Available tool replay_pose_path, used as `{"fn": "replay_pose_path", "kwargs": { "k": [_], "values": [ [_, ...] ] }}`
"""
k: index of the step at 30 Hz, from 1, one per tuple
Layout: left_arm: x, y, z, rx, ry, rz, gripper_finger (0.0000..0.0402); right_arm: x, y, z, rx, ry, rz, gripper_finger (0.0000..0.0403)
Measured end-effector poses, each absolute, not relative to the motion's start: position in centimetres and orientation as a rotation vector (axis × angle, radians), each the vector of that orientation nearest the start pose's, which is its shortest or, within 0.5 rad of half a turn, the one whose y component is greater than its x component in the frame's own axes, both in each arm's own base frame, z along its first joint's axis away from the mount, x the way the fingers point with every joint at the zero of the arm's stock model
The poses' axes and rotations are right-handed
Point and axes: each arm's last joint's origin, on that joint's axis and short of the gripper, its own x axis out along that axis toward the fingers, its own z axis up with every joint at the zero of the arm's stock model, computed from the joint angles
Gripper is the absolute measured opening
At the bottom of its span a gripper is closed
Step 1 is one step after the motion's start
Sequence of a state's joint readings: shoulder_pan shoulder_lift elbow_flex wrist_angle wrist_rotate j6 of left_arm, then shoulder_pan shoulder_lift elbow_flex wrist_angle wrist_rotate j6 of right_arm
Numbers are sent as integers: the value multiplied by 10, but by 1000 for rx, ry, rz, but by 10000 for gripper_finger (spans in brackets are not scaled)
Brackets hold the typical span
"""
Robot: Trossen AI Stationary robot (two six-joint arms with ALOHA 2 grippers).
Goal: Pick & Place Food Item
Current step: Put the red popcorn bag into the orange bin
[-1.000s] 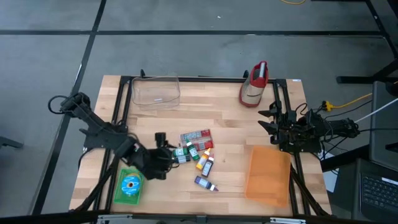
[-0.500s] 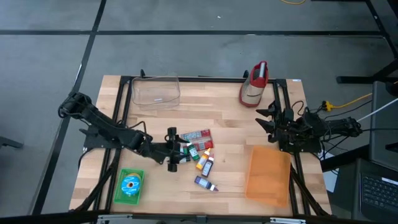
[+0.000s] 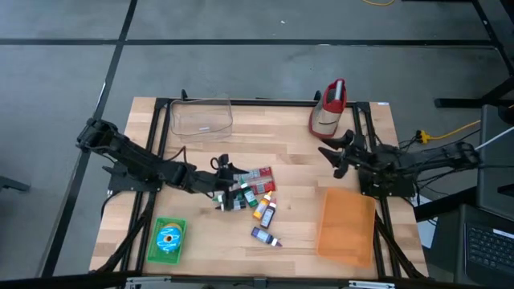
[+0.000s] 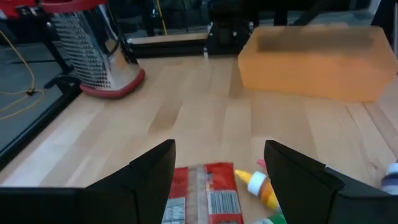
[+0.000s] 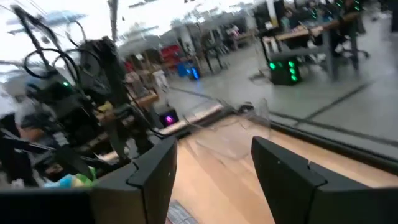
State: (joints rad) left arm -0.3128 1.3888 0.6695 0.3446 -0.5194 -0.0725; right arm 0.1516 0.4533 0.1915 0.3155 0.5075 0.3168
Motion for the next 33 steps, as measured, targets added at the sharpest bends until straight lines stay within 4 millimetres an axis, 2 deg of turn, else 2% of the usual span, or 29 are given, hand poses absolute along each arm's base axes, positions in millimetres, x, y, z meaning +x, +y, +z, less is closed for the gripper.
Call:
{"fn": "replay_pose_path", "kwargs": {
  "k": [6, 13, 16, 20, 23, 27, 31, 33],
  "values": [
    [275, -66, 212, 70, 329, 210, 242, 171, 11, 229, 319, 44, -368, 210],
    [275, -61, 215, 110, 304, 306, 242, 243, 12, 238, 287, 255, -378, 210],
    [276, -56, 217, 95, 289, 320, 242, 268, 7, 236, 288, 371, -435, 210],
    [272, -47, 217, 85, 265, 345, 242, 292, 3, 231, 276, 488, -489, 210],
    [252, -37, 204, 46, 227, 356, 242, 300, 1, 227, 264, 520, -508, 210],
    [209, -22, 182, -104, 122, 371, 242, 299, -3, 226, 257, 519, -554, 210],
    [168, -16, 167, -245, -28, 343, 242, 300, -6, 222, 402, 555, -481, 210],
    [155, -16, 162, -286, -66, 329, 242, 301, -7, 213, 446, 597, -485, 210]
  ]
}}
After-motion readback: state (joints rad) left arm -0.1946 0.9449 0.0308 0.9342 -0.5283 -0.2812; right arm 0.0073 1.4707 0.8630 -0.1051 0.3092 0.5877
